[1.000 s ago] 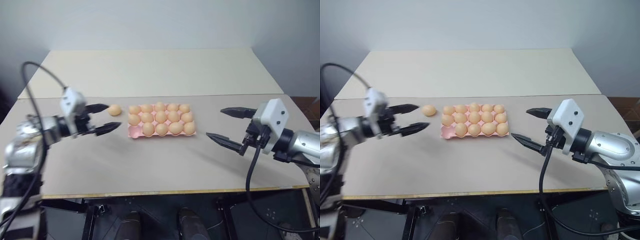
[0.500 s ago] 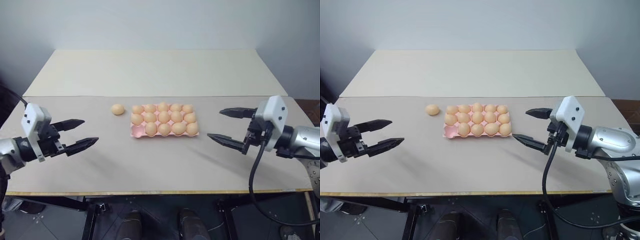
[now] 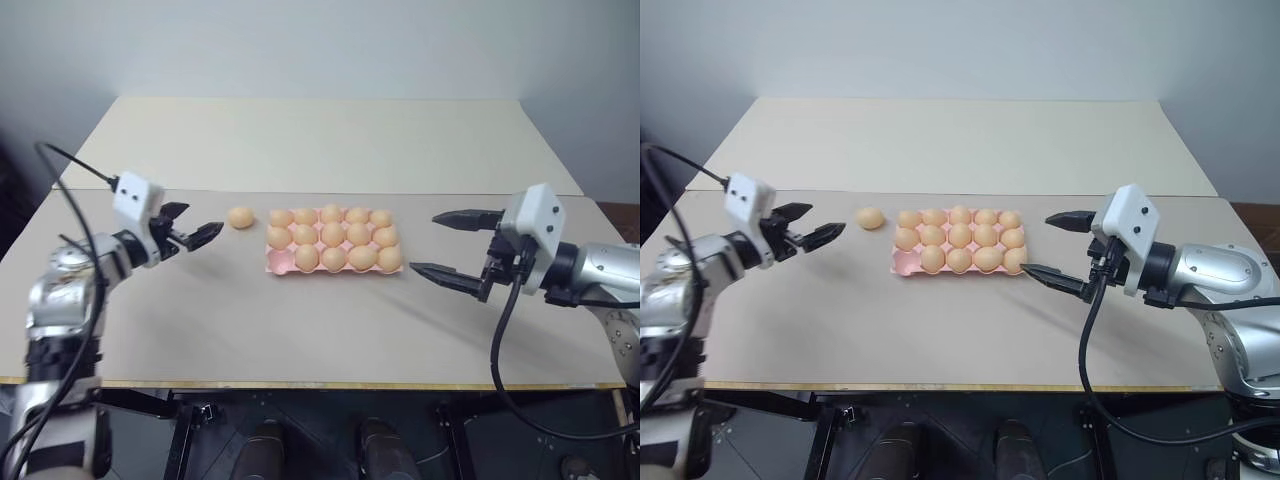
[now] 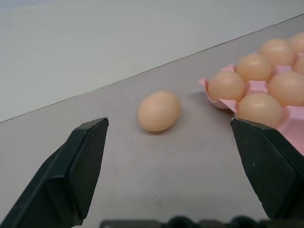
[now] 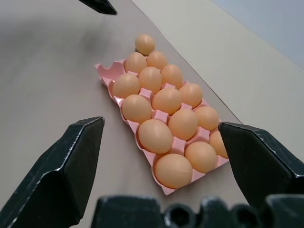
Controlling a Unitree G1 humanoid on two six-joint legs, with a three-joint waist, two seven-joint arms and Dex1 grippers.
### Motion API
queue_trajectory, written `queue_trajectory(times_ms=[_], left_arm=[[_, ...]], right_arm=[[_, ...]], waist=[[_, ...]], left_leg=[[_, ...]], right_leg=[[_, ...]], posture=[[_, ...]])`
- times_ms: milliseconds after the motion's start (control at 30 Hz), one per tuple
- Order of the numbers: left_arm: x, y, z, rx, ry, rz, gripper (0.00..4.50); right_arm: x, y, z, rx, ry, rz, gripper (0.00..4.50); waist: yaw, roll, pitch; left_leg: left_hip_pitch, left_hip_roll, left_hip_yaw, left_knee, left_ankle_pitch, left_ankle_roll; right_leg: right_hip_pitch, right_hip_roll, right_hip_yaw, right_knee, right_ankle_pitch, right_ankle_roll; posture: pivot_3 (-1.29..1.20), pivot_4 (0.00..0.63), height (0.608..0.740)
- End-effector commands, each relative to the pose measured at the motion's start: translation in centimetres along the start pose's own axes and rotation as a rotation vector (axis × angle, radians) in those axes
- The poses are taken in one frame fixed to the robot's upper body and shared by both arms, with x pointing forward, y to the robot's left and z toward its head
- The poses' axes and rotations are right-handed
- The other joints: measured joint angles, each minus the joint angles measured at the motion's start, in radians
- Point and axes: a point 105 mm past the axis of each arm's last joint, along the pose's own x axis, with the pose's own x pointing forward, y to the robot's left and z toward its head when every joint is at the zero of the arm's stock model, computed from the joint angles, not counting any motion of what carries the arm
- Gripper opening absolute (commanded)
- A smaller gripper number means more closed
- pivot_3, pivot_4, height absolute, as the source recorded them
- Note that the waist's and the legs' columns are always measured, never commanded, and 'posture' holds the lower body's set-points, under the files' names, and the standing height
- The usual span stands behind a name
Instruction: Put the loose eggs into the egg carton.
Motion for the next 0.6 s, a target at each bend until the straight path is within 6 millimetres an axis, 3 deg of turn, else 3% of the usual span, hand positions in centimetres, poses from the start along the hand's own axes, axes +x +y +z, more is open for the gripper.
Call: queue_trajectory(times_ms=[33,267,600], left_arm=[[2.5,0.9,0.9,0.042,-0.051,0.057,4.49],[6.1,0.4,0.1,0.016,-0.046,0.043,4.49],[8.0,-0.9,-2.5,-0.039,0.067,0.023,4.49]], right_arm=[[0.0,0.1,0.9,-0.053,-0.029,-0.026,4.50],[0.1,0.8,1.1,-0.037,-0.048,-0.046,4.50],[-0.1,1.1,1.5,-0.031,-0.059,-0.061,4.50]], waist=[[0.000,0.000,0.000],[-0.007,-0.001,0.000],[-0.005,-0.001,0.000]], left_leg=[[0.000,0.000,0.000,0.000,0.000,0.000],[0.000,0.000,0.000,0.001,0.000,0.000],[-0.001,-0.001,0.000,0.002,0.000,0.000]], right_leg=[[0.000,0.000,0.000,0.000,0.000,0.000],[0.000,0.000,0.000,0.000,0.000,0.000],[0.000,0.000,0.000,0.001,0.000,0.001]], posture=[[0.00,0.150,0.740],[0.00,0.150,0.740],[0.00,0.150,0.740]])
